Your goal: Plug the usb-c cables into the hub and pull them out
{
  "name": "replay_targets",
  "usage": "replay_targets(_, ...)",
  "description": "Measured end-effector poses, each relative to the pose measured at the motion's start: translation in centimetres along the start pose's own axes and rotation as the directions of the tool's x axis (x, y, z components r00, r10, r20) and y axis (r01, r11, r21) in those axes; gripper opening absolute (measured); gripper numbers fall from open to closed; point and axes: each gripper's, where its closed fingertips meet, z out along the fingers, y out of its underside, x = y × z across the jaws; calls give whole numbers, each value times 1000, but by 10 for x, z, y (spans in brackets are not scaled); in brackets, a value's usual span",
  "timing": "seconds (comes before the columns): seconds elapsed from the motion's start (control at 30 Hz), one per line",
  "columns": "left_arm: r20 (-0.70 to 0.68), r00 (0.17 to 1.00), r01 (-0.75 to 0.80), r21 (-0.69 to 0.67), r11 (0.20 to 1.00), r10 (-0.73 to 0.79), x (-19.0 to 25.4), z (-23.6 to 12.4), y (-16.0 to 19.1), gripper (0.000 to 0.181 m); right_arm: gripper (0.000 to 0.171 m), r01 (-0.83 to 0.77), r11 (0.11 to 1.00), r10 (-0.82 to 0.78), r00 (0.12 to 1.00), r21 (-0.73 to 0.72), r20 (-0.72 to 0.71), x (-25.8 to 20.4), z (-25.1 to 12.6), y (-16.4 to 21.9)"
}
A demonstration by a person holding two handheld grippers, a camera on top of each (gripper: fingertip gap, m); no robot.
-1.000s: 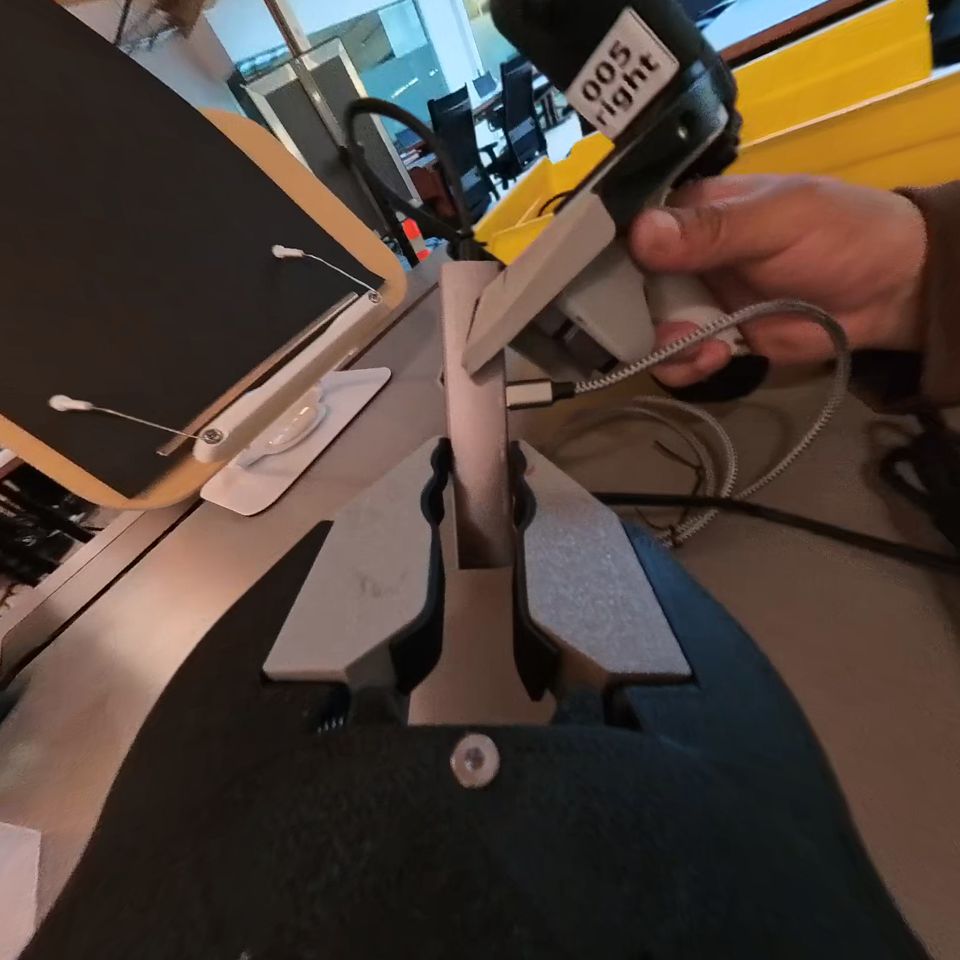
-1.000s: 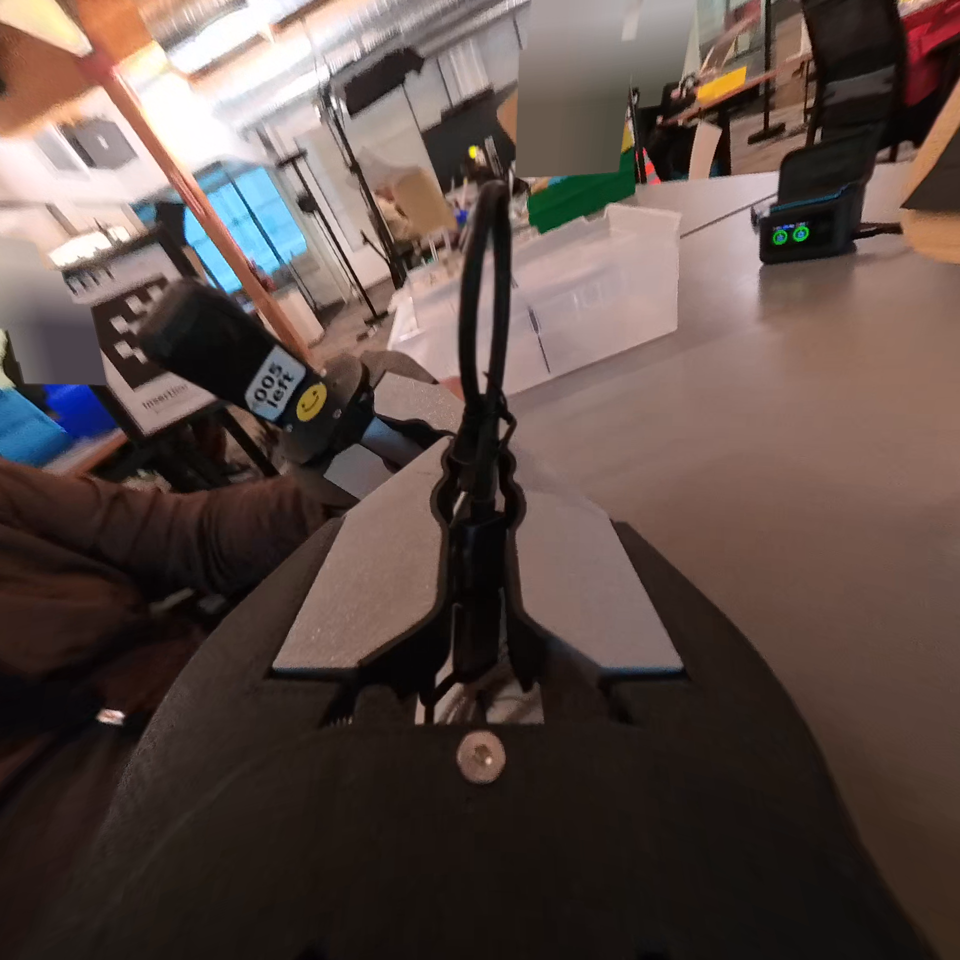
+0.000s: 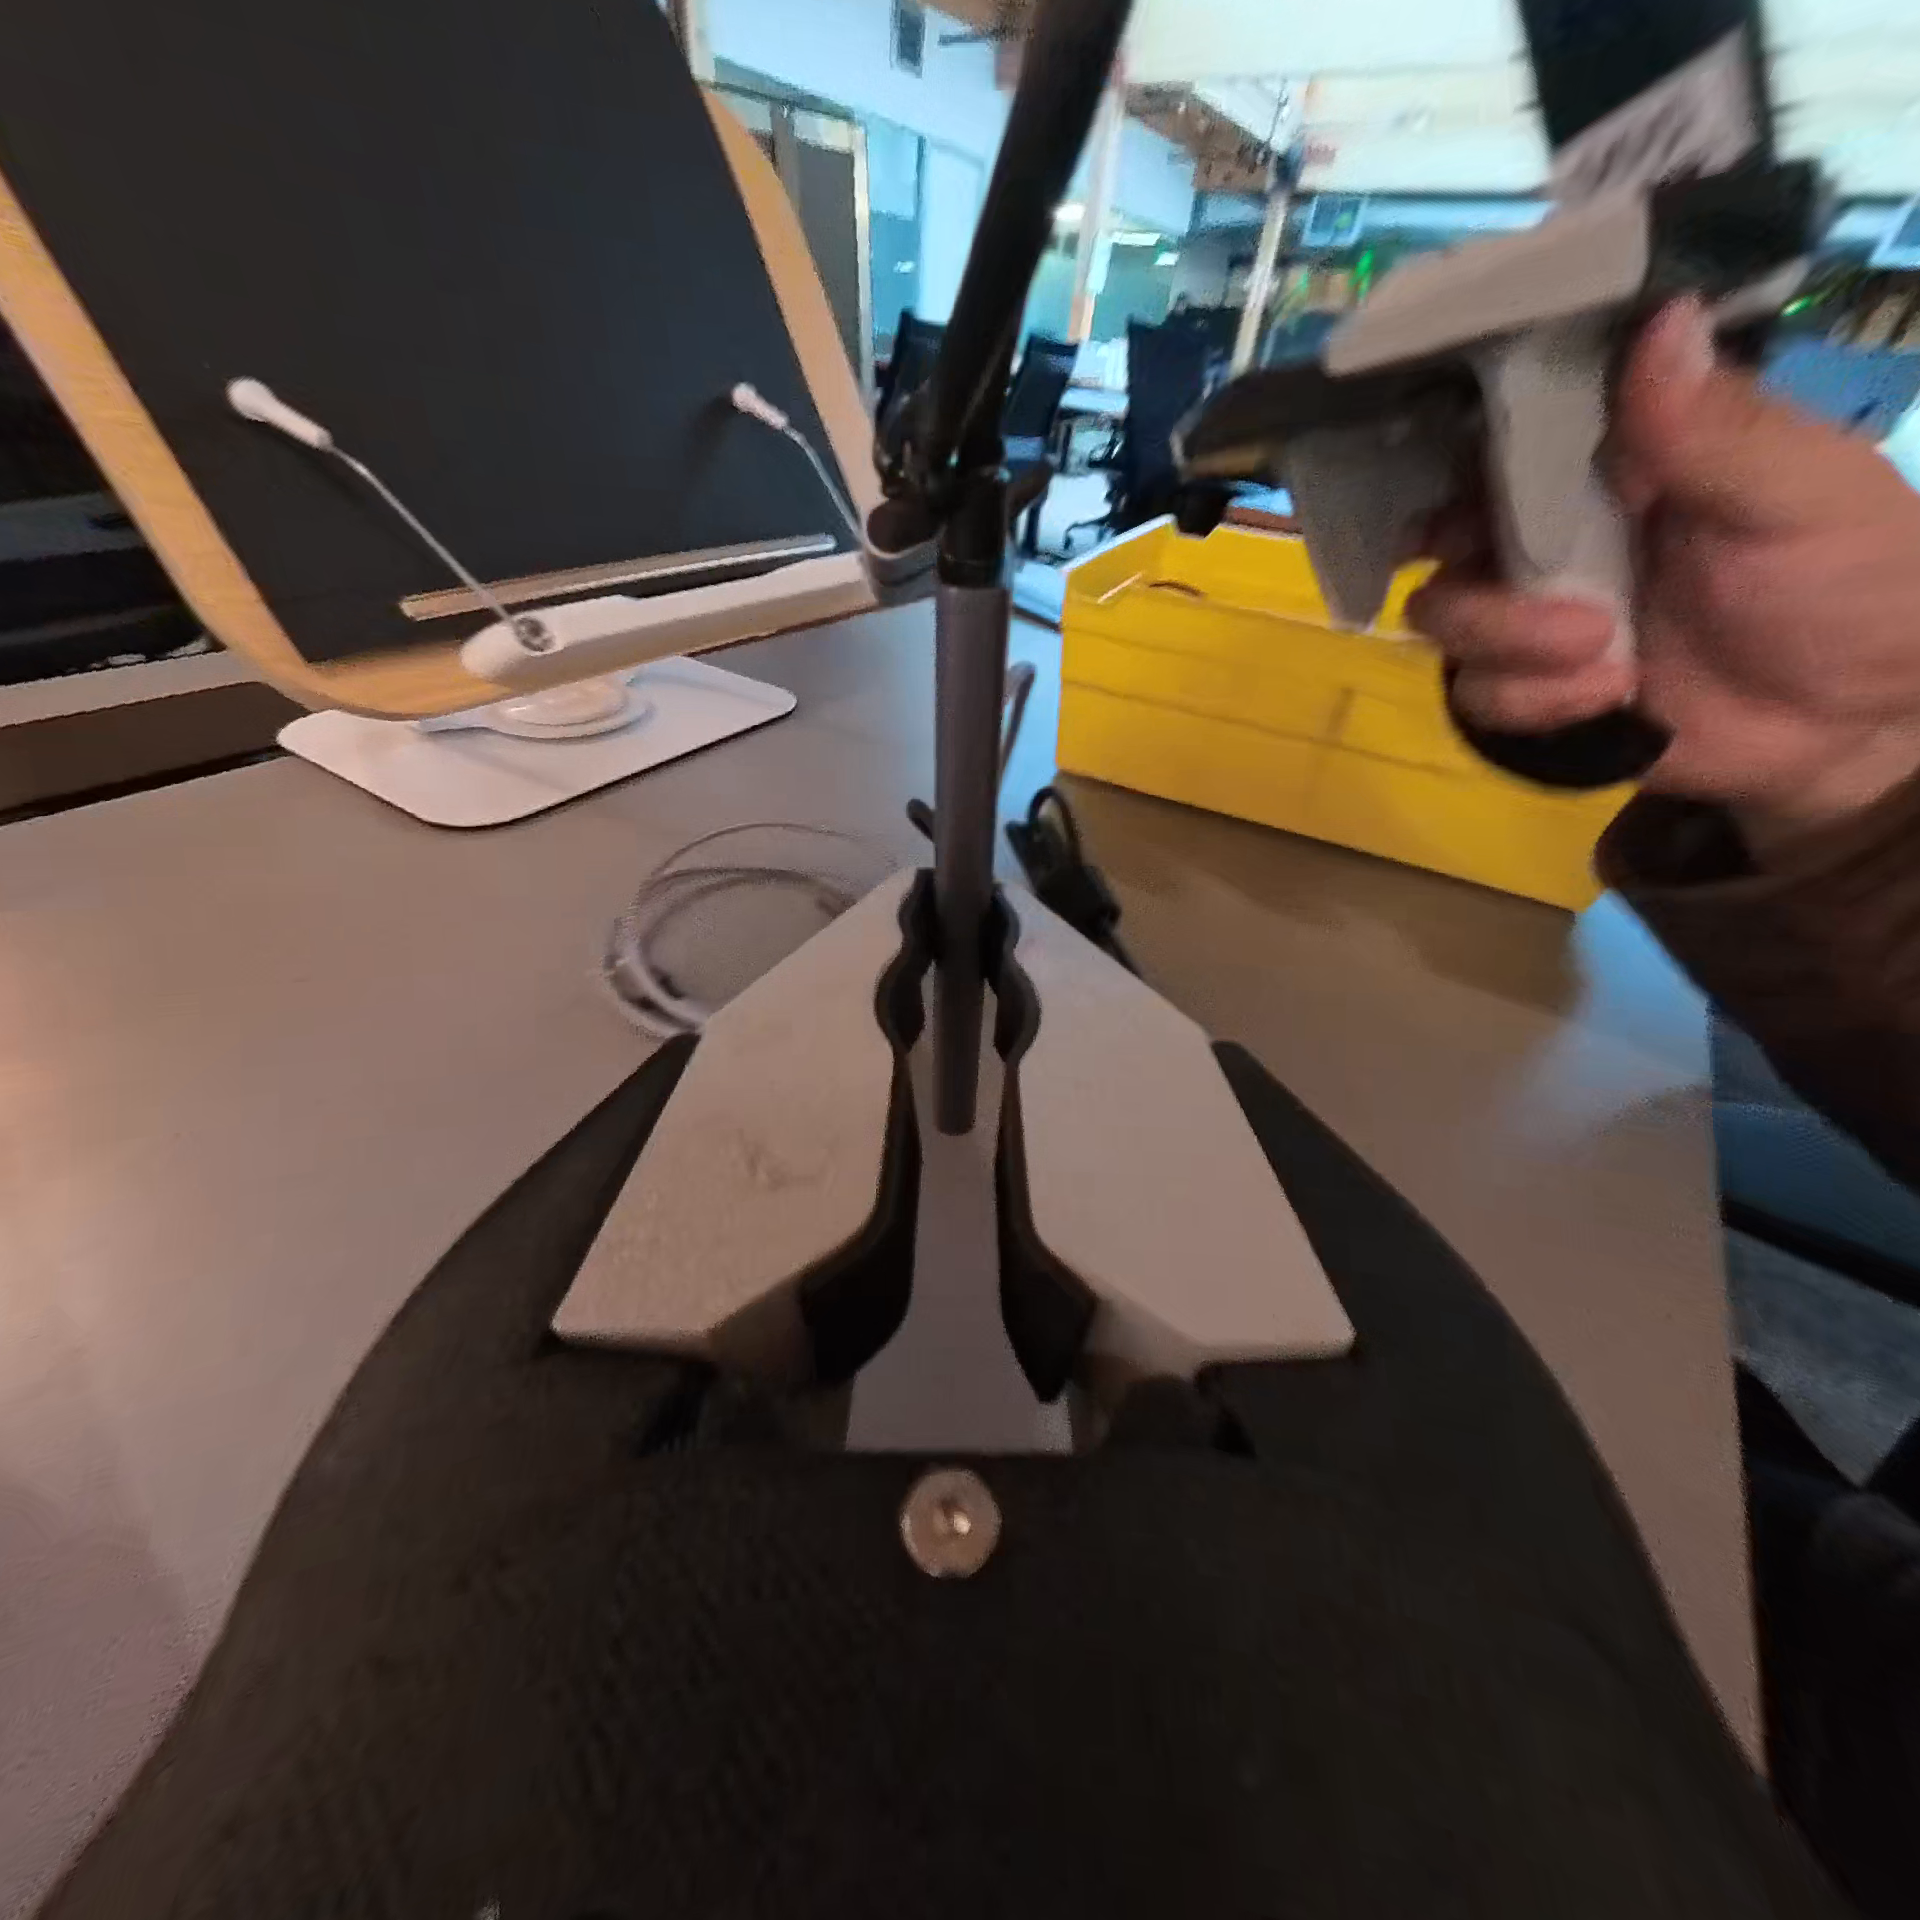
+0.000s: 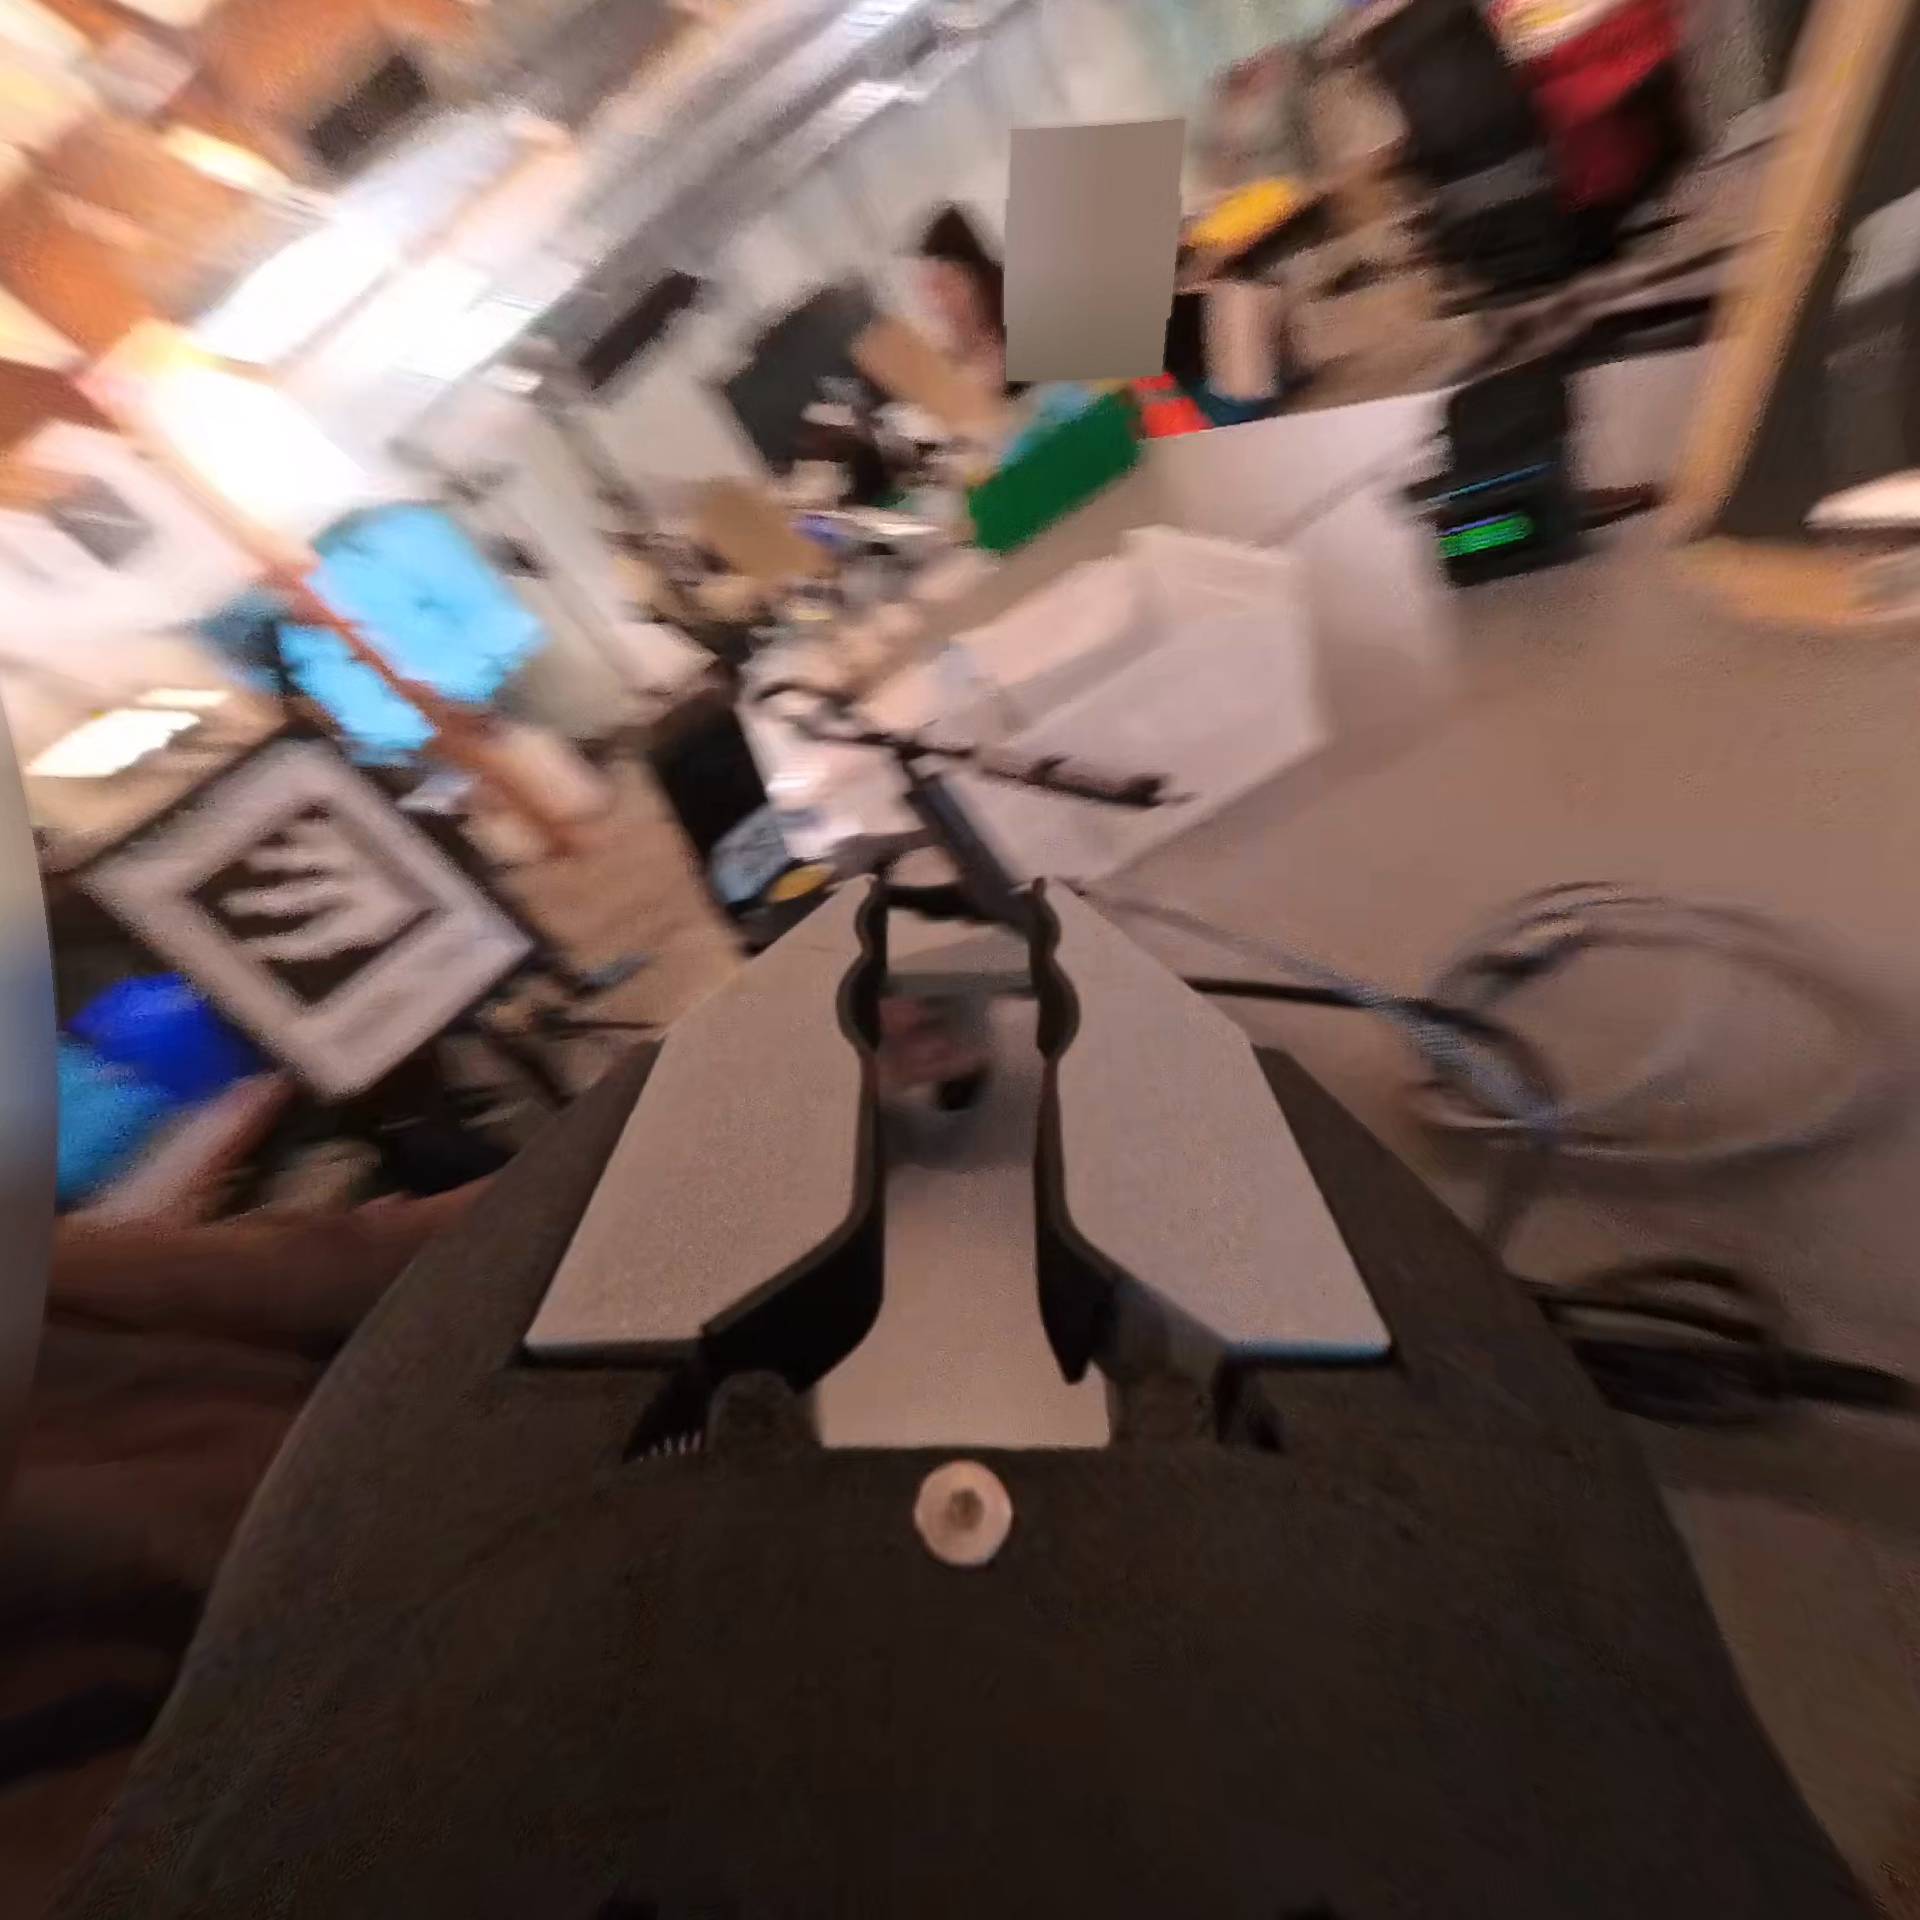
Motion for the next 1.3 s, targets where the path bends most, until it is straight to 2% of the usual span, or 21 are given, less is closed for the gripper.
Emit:
replay_targets(0.07, -32, 999, 28, 29, 999, -27, 6, 1, -4, 7, 14, -86, 996, 92, 974, -40, 205, -15, 6, 22)
replay_targets(0.1, -55, 998, 34, 37, 999, -32, 10, 2, -6, 7, 19, -95, 993, 108, 970, -66, 219, -12, 13, 32)
replay_targets(0.17, -78, 996, 44, 44, 998, -40, 17, 5, -6, 7, 40, -58, 994, 72, 987, -93, 146, 4, 28, 47)
replay_targets(0.3, -128, 992, 11, -1, 1000, -11, 36, 13, 4, 7, 20, 14, 992, -2, 995, -122, 97, 10, 46, 62)
replay_targets(0.37, -128, 992, -24, -28, 999, 20, 40, 15, 10, 7, 15, 56, 988, -43, 995, -144, 87, 8, 46, 66)
replay_targets(0.47, -199, 980, 9, -50, 999, -19, 47, 15, 12, 7, 8, 139, 966, -128, 990, -216, 62, 3, 41, 71)
replay_targets(0.6, -222, 975, -39, -119, 992, 11, 55, 21, 22, 9, 7, 301, 879, -332, 943, -370, -21, 6, 34, 81)
replay_targets(0.67, -222, 974, -86, -155, 984, 50, 58, 25, 29, 8, 4, 331, 828, -387, 921, -451, -34, 7, 27, 88)
replay_targets(0.8, -193, 976, -112, -48, 993, 100, 59, 19, 15, 16, 3, 326, 783, -440, 892, -530, -102, 19, 12, 91)
replay_targets(1.07, -254, 966, -66, -71, 995, 46, 64, 16, 18, 10, 3, 332, 768, -438, 896, -548, -71, 17, 10, 98)
replay_targets(1.17, -334, 942, -77, -81, 994, 45, 76, 12, 20, 11, 3, 316, 780, -374, 927, -540, 2, 6, 9, 101)
replay_targets(1.3, -363, 930, -93, -100, 991, 51, 80, 12, 23, 10, 3, 293, 793, -322, 946, -535, 42, 4, 7, 103)
